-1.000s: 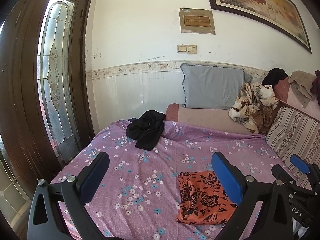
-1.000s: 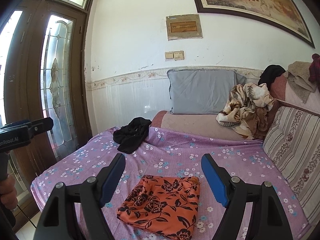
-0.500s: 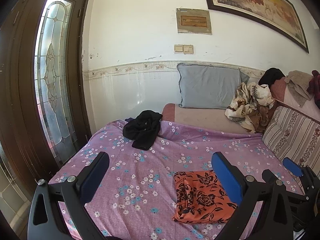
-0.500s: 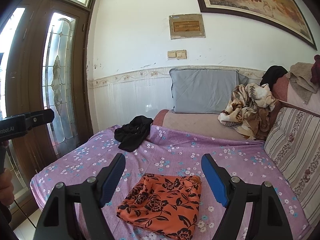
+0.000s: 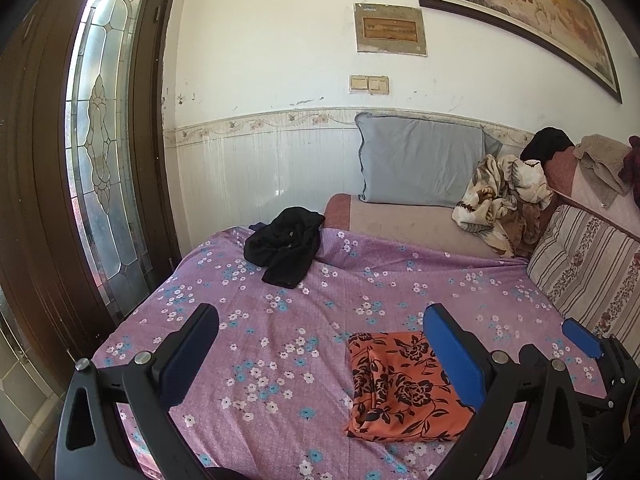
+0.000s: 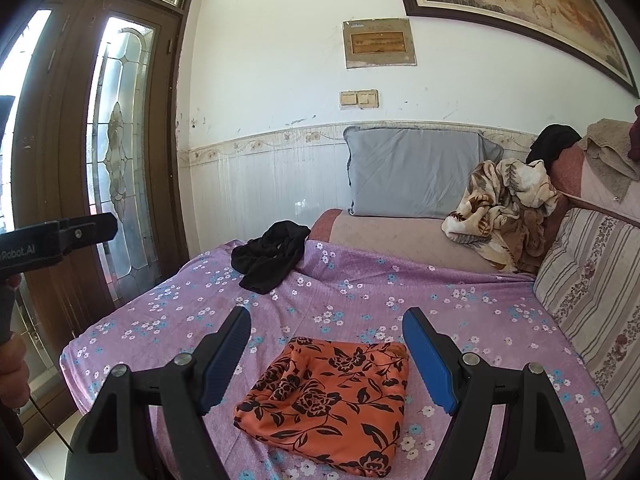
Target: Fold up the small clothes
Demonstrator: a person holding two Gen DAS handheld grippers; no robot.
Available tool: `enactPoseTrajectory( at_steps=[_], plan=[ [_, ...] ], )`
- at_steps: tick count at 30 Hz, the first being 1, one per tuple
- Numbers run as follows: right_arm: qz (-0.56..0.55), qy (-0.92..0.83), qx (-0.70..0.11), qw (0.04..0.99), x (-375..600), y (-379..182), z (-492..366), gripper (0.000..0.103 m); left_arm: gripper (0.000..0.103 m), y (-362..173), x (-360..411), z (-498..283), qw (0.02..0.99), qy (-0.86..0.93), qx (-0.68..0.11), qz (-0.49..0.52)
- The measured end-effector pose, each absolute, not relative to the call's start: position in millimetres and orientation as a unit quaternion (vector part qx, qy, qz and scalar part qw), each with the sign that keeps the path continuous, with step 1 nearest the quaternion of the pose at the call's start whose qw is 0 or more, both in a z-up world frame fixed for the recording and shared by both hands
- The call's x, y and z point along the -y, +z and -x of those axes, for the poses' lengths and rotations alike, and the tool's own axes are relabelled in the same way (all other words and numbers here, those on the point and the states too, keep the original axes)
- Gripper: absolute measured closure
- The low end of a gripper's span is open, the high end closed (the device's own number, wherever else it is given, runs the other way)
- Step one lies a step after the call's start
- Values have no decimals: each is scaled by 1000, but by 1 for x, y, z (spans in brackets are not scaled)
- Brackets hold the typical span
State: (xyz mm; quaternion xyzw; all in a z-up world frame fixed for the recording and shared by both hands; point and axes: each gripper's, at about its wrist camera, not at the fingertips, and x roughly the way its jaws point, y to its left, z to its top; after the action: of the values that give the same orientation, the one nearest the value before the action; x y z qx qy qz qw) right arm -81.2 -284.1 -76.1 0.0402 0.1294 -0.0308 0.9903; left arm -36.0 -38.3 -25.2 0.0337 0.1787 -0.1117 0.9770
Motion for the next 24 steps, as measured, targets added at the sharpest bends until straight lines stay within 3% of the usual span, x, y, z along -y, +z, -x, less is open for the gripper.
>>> enactPoseTrajectory(
  at_steps=[24],
  plan=[
    [-41,-20,-146,988,281,-86,65,22,1,-38,34,21,976,-92,-194,-32]
  ],
)
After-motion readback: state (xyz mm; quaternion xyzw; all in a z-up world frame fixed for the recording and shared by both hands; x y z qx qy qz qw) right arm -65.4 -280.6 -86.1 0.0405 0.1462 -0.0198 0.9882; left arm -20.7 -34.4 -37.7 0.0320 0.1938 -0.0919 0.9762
